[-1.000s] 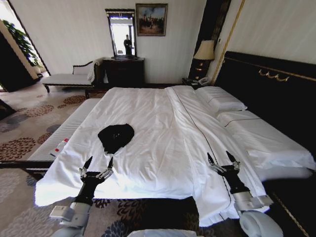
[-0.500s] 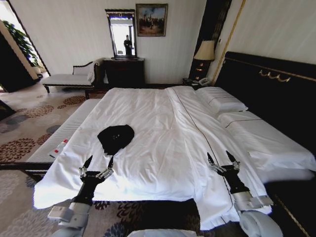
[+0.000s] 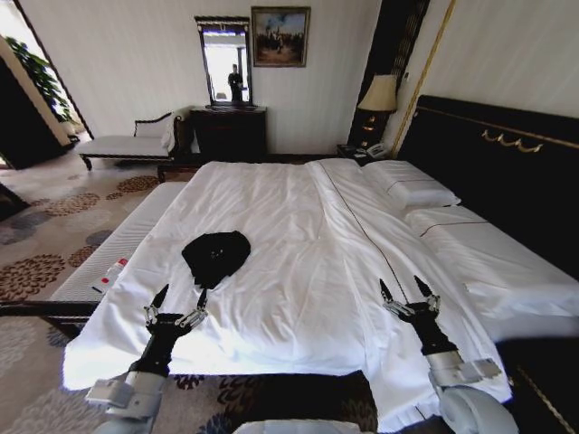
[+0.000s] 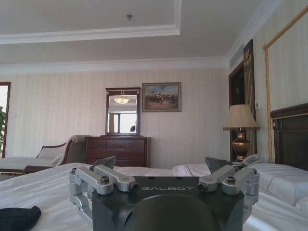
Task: Fold the clothes on the bed.
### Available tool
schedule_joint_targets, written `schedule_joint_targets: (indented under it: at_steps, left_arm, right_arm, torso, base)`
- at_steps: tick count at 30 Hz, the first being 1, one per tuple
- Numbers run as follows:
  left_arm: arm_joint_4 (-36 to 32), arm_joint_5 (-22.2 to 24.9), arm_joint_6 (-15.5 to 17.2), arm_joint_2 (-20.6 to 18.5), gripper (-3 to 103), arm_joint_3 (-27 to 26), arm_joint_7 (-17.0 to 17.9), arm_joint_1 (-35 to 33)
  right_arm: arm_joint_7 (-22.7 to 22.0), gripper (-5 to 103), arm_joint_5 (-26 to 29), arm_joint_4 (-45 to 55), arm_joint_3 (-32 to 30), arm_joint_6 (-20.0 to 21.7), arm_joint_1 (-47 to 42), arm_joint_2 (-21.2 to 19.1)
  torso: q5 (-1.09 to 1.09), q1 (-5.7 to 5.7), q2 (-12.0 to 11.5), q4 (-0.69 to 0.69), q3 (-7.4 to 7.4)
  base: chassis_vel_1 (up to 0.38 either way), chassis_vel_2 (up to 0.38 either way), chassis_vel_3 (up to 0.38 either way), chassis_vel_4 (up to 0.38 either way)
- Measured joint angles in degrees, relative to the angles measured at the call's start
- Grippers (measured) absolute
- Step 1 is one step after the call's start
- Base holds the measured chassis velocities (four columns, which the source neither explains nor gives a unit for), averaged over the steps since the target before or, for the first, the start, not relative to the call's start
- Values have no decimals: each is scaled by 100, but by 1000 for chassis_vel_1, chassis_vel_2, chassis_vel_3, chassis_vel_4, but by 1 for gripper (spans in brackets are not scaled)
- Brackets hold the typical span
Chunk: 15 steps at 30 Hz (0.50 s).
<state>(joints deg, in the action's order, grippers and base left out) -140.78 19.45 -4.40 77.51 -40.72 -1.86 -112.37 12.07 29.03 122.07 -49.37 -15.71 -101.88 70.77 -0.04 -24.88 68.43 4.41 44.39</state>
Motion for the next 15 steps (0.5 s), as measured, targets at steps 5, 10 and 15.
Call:
schedule_joint_targets:
  at_steps: [5,10,15]
  left_arm:
    - [0,-14,-16,14,100,1,0,-7]
    - [25,-33,-27,23,100,4,0,-9]
    - [69,-73,-54,51,100,21,1,-16]
  right_arm:
    - [1,100,-3,8,-2,-13,-9,10]
    - [-1,100,-19,7,-6,-16,-11,25]
    - [-2,100,-41,-3,-6,-20,-11,45]
  torso:
    - [0,0,0,0,0]
    - [1,0,0,0,0]
    - [0,0,0,0,0]
  base:
    - [20,54,-13,-62]
    - [28,104,-48,-122]
    - [101,174,-89,-165]
